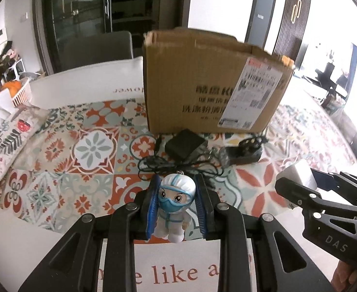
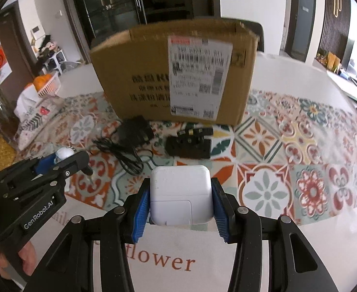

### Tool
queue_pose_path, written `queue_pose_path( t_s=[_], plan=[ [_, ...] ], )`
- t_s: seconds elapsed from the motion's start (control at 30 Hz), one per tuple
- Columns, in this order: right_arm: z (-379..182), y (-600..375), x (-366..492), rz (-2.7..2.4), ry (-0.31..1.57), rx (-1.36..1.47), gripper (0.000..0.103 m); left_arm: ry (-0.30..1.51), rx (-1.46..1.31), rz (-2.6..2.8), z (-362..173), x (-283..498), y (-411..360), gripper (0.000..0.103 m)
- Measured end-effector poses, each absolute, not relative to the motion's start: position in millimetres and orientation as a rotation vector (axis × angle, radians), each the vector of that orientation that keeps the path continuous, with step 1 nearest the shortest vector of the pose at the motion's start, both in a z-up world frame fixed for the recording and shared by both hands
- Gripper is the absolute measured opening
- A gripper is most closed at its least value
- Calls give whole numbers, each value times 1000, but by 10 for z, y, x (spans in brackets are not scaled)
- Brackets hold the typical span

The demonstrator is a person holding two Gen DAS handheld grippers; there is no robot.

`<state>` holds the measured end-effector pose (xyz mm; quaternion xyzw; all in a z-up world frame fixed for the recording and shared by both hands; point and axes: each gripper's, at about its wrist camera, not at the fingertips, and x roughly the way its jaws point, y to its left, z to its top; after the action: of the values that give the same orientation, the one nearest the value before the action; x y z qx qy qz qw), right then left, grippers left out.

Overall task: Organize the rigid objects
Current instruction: 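Grasp the white square charger with the right gripper while the left grasps the figurine, then lift the charger and figurine and carry them over the cardboard box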

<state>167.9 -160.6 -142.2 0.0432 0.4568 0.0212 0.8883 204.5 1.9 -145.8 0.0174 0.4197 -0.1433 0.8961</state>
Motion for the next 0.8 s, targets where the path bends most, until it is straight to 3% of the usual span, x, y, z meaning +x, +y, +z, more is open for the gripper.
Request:
queue_pose_path(
  t_s=[0.8],
  plan=[
    [-227,-1717,1853,97,704,62,47,697,12,-240,-207,2131,-21,28]
  ],
)
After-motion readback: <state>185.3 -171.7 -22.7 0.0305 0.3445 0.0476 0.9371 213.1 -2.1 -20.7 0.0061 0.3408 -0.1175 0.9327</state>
